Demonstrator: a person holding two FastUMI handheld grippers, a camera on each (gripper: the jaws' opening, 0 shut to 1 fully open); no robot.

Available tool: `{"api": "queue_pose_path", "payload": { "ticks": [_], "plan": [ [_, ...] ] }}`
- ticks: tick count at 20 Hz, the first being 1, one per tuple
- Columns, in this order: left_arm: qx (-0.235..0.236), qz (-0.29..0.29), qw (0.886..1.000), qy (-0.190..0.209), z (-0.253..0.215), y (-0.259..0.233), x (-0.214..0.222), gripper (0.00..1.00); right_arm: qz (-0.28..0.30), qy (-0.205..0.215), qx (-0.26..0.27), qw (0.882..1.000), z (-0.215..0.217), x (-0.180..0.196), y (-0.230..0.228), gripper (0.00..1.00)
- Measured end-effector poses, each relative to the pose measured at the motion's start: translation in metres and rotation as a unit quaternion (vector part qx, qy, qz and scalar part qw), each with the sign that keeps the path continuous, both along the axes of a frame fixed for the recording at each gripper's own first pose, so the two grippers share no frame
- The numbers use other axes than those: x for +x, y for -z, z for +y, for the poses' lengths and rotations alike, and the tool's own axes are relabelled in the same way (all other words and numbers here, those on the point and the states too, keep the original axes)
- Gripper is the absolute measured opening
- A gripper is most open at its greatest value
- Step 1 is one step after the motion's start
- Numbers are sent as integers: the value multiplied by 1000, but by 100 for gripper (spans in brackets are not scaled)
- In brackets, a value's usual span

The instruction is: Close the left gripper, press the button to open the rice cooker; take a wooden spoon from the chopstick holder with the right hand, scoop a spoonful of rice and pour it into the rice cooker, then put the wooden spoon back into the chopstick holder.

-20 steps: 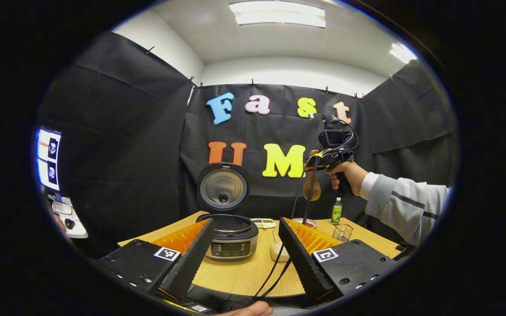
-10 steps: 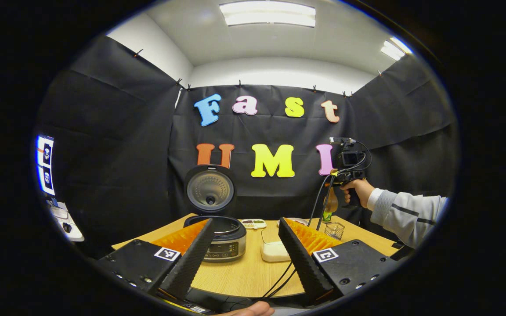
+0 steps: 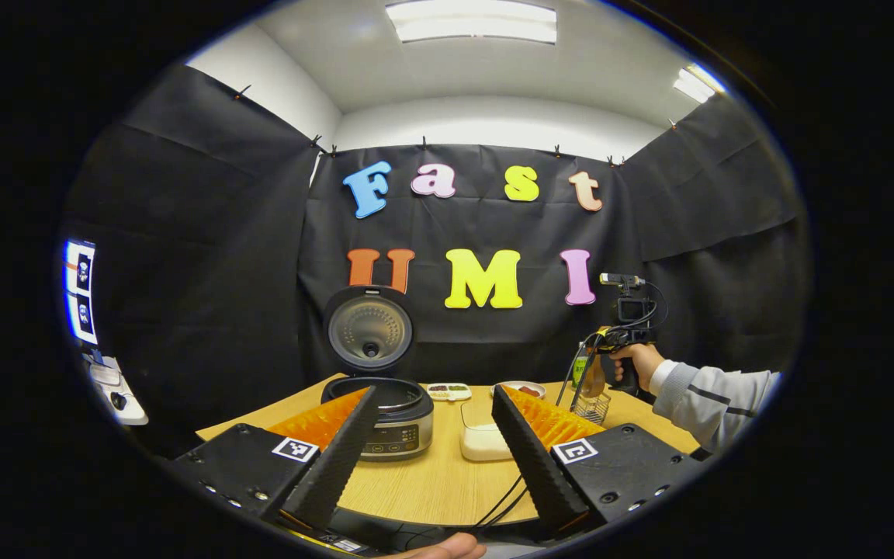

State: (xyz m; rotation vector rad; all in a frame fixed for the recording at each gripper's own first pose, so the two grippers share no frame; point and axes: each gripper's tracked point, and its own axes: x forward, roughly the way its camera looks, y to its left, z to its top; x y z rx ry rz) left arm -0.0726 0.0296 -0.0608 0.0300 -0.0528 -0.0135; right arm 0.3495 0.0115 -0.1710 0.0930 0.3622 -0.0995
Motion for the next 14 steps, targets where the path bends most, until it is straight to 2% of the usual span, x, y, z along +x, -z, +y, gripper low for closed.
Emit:
{"api": "queue_pose_path", "payload": {
  "ticks": [3, 6, 7, 10, 11, 14],
  "plan": [
    [-4, 6, 1000, -6, 3, 5, 5, 94, 2, 2, 8, 1000, -6, 1, 9, 18],
    [-11, 18, 1000, -7, 0, 12, 8, 94, 14, -11, 41, 999, -6, 2, 22, 22],
    [-11, 22, 1000, -5, -2, 15, 9, 94, 16, 1, 44, 999, -12, 5, 25, 31],
    [-9, 30, 999, -7, -5, 18, 12, 94, 18, 22, 29, 999, -28, 3, 31, 89],
    [-7, 30, 999, -8, -6, 19, 13, 94, 12, 28, 22, 999, -33, 2, 27, 91],
    [-7, 34, 999, -18, -1, 23, 19, 94, -22, 36, 14, 999, -39, -12, 1, 88]
  ]
}}
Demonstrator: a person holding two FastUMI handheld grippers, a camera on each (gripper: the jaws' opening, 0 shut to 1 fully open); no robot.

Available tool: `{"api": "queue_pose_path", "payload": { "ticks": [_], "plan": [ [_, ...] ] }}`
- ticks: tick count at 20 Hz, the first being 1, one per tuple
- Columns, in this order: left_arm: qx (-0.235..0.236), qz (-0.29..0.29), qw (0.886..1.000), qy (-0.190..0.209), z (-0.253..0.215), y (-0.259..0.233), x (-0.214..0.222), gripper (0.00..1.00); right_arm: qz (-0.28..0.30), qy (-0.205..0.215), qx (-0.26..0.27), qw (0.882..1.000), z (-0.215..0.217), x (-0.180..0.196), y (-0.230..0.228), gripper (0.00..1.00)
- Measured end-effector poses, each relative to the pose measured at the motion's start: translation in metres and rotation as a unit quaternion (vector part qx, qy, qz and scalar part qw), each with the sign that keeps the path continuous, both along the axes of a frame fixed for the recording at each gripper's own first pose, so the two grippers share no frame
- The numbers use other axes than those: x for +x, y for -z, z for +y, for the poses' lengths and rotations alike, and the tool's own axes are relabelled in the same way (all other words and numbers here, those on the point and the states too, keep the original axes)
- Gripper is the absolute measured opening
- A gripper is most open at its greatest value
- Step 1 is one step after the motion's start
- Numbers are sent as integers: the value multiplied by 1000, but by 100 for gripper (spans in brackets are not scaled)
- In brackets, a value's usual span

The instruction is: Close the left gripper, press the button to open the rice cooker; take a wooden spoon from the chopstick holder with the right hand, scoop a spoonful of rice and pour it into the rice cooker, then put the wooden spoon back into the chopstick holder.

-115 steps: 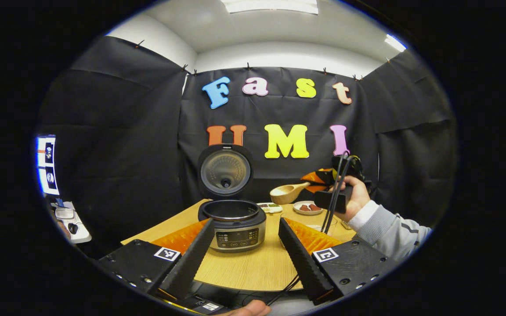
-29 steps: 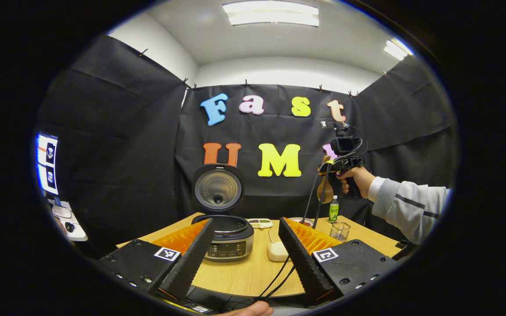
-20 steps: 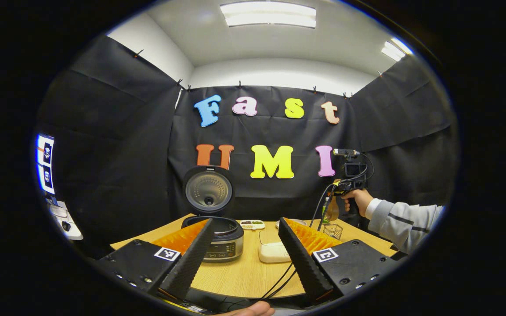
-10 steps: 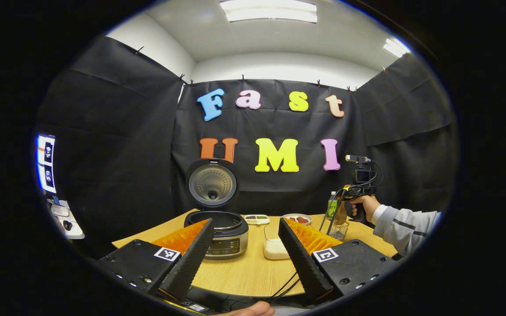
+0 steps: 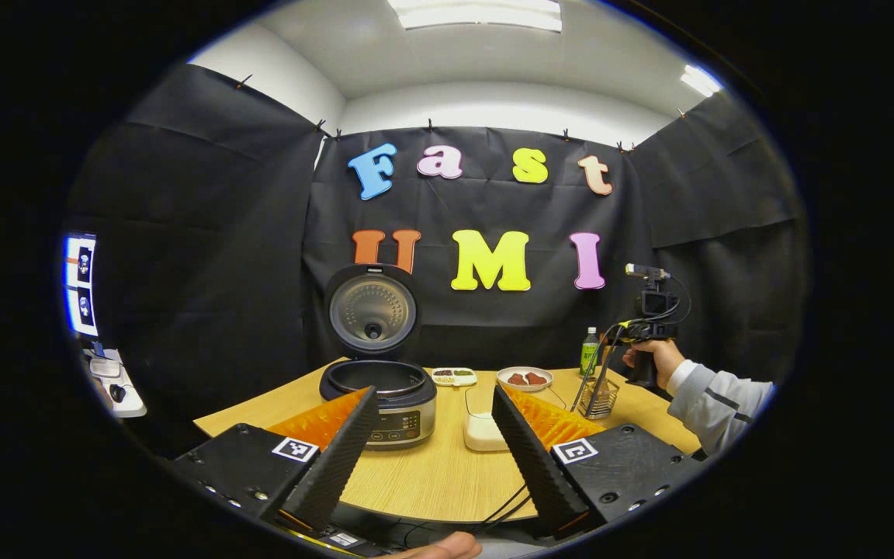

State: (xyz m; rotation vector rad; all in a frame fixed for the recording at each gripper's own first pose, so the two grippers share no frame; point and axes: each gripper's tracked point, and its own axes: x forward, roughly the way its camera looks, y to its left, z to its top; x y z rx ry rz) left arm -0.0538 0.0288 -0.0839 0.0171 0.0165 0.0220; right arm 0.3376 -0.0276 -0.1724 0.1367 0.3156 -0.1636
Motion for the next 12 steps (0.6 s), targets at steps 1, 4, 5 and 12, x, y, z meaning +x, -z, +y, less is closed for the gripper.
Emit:
{"api": "queue_pose_path", "payload": {
  "ticks": [1, 4, 5, 12],
  "plan": [
    [-2, 5, 1000, -3, 3, 3, 3, 94, -15, 7, -5, 1000, -4, -8, -10, 88],
    [-14, 17, 1000, -18, 14, 1, 13, 94, -70, -14, 0, 997, 7, -37, -48, 90],
    [-21, 17, 999, -24, 18, -2, 16, 94, -82, -17, 0, 997, 11, -51, -57, 91],
    [-28, 14, 999, -44, 43, -42, 41, 94, -116, -42, -23, 992, 39, -150, -82, 90]
  ]
}}
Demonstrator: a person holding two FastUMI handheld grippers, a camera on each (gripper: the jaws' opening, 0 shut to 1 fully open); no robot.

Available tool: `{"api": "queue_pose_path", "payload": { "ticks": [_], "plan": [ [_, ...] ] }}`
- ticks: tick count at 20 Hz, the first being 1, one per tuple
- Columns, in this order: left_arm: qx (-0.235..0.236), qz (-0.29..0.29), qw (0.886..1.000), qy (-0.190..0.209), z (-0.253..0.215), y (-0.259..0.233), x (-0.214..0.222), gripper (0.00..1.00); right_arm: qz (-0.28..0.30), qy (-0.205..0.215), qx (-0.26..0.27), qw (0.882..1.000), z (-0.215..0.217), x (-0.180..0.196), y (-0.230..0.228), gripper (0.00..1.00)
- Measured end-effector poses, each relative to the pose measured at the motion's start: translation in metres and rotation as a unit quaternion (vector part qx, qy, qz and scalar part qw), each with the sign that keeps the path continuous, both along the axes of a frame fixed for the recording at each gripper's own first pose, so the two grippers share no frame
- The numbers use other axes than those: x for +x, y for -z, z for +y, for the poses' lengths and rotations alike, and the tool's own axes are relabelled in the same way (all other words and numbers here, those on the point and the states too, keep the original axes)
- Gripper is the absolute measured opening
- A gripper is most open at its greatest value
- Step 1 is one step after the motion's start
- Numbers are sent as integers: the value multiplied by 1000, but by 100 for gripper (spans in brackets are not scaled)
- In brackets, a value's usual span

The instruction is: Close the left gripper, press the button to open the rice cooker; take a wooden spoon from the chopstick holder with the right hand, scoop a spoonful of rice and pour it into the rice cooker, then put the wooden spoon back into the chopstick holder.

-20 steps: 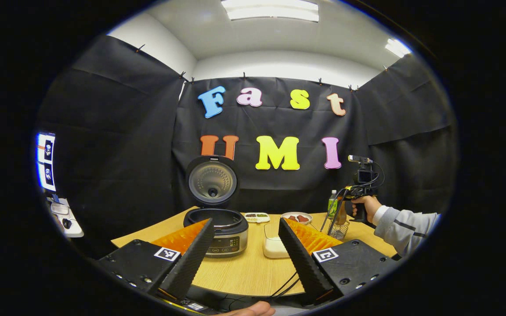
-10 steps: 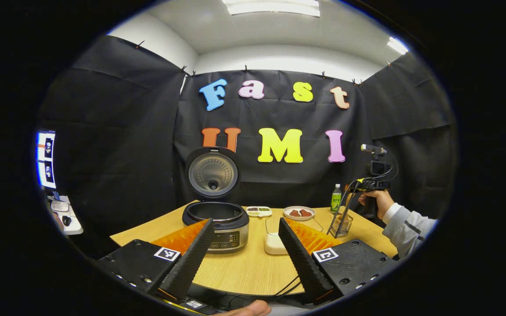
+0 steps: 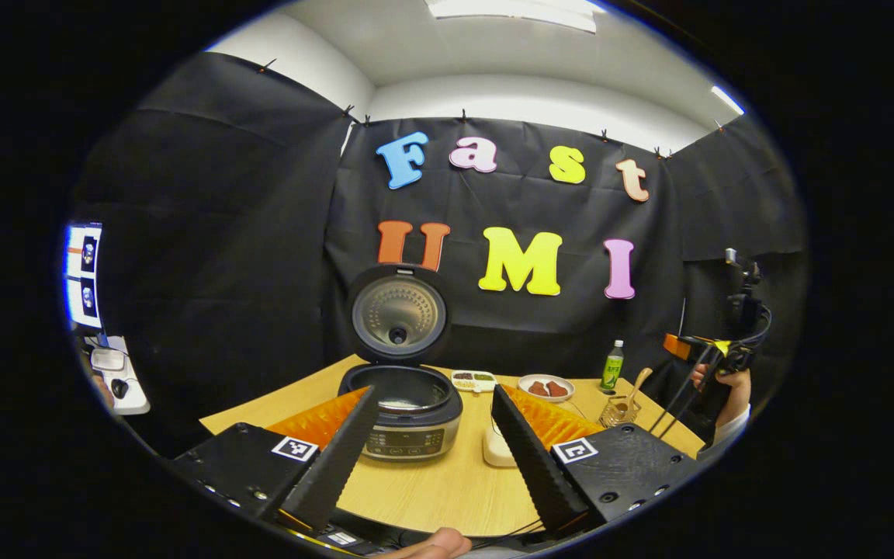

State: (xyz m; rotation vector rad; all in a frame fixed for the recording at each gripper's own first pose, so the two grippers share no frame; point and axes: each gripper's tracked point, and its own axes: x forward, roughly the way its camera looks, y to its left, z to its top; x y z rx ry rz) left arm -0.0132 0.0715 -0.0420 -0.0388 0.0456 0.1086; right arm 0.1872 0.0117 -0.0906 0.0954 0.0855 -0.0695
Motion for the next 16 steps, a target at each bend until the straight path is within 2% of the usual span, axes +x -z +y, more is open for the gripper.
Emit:
{"api": "queue_pose_path", "payload": {
  "ticks": [2, 3, 4, 7, 8, 10, 11, 16],
  "plan": [
    [5, -6, 1000, -3, 4, -16, 6, 94, 0, -16, -3, 1000, 10, -27, 4, 90],
    [7, -7, 1000, 0, 3, -24, 9, 94, 0, -19, -4, 1000, 12, -38, 5, 93],
    [9, -11, 1000, 2, 4, -33, 13, 94, -3, -22, -8, 1000, 14, -48, 6, 90],
    [14, -21, 1000, 10, 6, -60, 23, 94, -5, -46, -2, 999, 28, -75, 10, 90],
    [13, -26, 1000, 9, 7, -69, 26, 94, -6, -53, 4, 999, 31, -81, 12, 93],
    [18, -40, 999, 9, 10, -91, 36, 94, -7, -60, 9, 998, 33, -91, 16, 90],
    [21, -50, 998, 11, 11, -104, 42, 94, -7, -60, 6, 998, 31, -94, 19, 93],
    [12, -48, 999, 18, 21, -142, 85, 94, -10, -58, 1, 998, 18, -106, 14, 90]
  ]
}}
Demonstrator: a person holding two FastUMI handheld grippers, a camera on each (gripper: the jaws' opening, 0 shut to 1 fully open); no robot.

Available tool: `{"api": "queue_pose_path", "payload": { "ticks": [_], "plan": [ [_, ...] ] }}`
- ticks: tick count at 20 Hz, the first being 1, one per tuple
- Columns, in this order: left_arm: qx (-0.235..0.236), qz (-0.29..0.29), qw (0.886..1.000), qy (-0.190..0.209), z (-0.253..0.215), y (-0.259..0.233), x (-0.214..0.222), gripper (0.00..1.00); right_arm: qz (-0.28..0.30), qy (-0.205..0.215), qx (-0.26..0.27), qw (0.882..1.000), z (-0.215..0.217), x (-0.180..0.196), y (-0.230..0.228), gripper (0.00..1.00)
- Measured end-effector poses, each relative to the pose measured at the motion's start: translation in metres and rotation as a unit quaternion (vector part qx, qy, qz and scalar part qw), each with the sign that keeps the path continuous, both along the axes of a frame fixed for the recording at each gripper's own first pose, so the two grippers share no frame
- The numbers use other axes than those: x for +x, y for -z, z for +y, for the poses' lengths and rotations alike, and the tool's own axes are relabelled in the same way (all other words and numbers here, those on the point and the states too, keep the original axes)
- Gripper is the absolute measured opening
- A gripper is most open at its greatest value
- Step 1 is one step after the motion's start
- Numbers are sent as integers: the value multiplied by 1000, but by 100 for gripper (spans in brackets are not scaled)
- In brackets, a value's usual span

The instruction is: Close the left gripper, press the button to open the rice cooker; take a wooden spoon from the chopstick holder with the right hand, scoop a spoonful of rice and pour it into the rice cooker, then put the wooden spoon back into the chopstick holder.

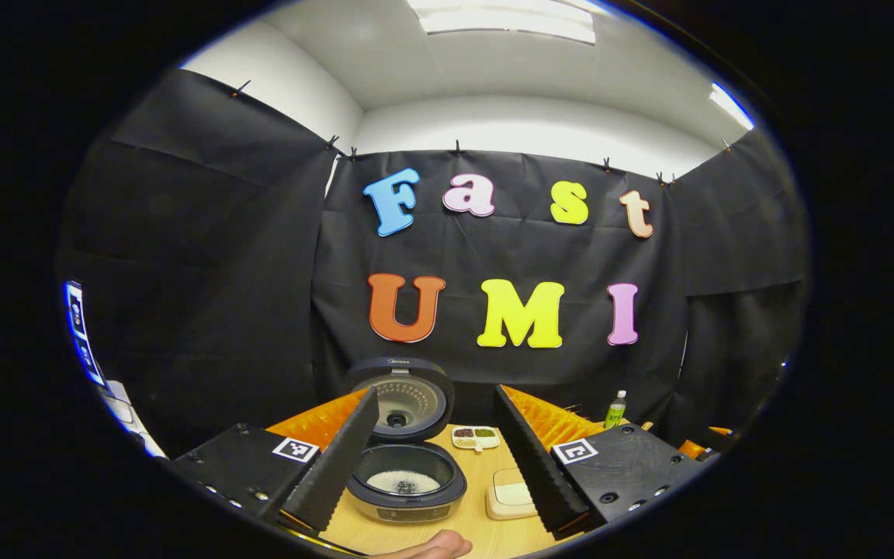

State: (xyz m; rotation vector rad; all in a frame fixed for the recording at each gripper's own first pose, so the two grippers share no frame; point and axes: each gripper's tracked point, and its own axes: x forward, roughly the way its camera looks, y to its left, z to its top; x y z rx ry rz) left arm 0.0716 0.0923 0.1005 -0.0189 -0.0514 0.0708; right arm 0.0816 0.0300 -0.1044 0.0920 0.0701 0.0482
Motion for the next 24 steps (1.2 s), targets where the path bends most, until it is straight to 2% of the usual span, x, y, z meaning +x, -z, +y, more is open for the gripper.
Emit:
{"api": "queue_pose_path", "payload": {
  "ticks": [2, 3, 5, 6, 8, 9, 11, 12, 13, 14, 15, 16, 17, 20, 22, 24],
  "plan": [
    [1, 10, 1000, -7, 10, -7, 25, 94, -6, -2, 3, 1000, -7, -4, -8, 90],
    [3, 11, 1000, -2, 10, -9, 38, 94, -12, -3, 5, 1000, -10, -6, -14, 93],
    [19, 13, 1000, 8, 10, -11, 68, 94, -28, 2, 15, 999, -19, -9, -26, 90],
    [33, 12, 999, 1, 19, -10, 82, 94, -41, 6, 23, 999, -25, -9, -31, 93],
    [45, 19, 999, -11, 27, -3, 117, 94, -59, 19, 31, 998, -36, -9, -34, 93],
    [40, 26, 999, -13, 30, 4, 133, 94, -62, 26, 34, 997, -41, -9, -32, 89],
    [29, 16, 999, -23, 40, 3, 165, 94, -66, 23, 44, 997, -42, -10, -32, 93],
    [32, 15, 999, -31, 44, 4, 181, 94, -68, 20, 51, 996, -43, -12, -32, 89],
    [41, 10, 998, -42, 50, 6, 197, 94, -70, 17, 58, 996, -44, -14, -32, 95],
    [54, 15, 997, -50, 56, 13, 214, 94, -73, 12, 61, 995, -44, -17, -31, 95],
    [58, 26, 996, -55, 61, 23, 229, 94, -78, 9, 62, 995, -44, -18, -33, 90],
    [57, 37, 996, -56, 65, 31, 241, 94, -83, 7, 60, 995, -43, -17, -35, 89],
    [54, 45, 996, -64, 70, 37, 251, 94, -84, 8, 55, 995, -43, -17, -32, 95],
    [41, 50, 995, -76, 87, 42, 275, 96, -82, 7, 42, 996, -39, -16, -28, 95],
    [63, 48, 995, -65, 93, 45, 289, 95, -77, 7, 39, 996, -36, -16, -25, 95],
    [67, 92, 991, -73, 105, 70, 296, 96, -72, 14, 40, 996, -38, -13, -20, 95]
  ]
}}
